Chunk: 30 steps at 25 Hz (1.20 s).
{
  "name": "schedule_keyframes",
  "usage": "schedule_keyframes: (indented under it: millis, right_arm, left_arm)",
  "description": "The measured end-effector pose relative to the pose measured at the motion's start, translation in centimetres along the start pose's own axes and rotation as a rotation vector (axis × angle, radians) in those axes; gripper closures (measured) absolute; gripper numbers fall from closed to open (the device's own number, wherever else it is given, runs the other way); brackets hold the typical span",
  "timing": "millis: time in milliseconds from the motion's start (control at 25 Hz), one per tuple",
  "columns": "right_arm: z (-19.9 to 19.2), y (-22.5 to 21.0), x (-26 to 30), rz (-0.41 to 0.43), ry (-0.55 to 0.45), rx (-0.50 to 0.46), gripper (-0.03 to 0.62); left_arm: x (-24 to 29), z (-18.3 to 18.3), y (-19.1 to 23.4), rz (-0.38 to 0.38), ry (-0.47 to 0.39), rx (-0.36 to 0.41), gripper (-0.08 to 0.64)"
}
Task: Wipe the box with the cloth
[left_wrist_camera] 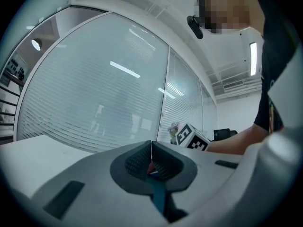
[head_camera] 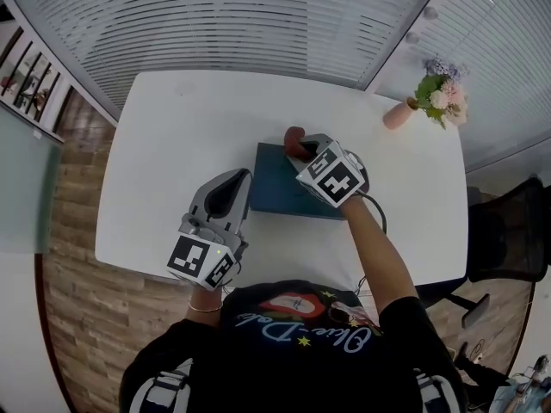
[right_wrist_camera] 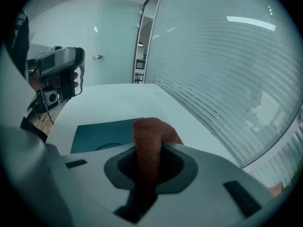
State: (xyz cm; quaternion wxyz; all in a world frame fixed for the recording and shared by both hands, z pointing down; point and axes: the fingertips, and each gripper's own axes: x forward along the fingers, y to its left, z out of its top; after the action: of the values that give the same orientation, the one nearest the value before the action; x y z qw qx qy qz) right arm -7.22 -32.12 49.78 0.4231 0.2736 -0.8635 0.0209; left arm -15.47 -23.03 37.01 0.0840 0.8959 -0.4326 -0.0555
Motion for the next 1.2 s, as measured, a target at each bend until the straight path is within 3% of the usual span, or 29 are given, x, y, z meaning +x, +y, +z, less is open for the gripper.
schedule_keyframes:
  millis: [760, 1200]
  right_arm:
    - [-7.6, -4.3, -5.4, -0.175, 0.039, 0.191, 0.540]
    - [-10.8, -6.0, -7.6, -0.229, 0.004, 0.294, 0.540]
  left_arm:
    - [0.8, -0.3, -1.5, -0.064, 0.010, 0.001, 0.555]
    - [0.7, -0.4, -0.2, -0.015, 0.013, -0.003, 0.555]
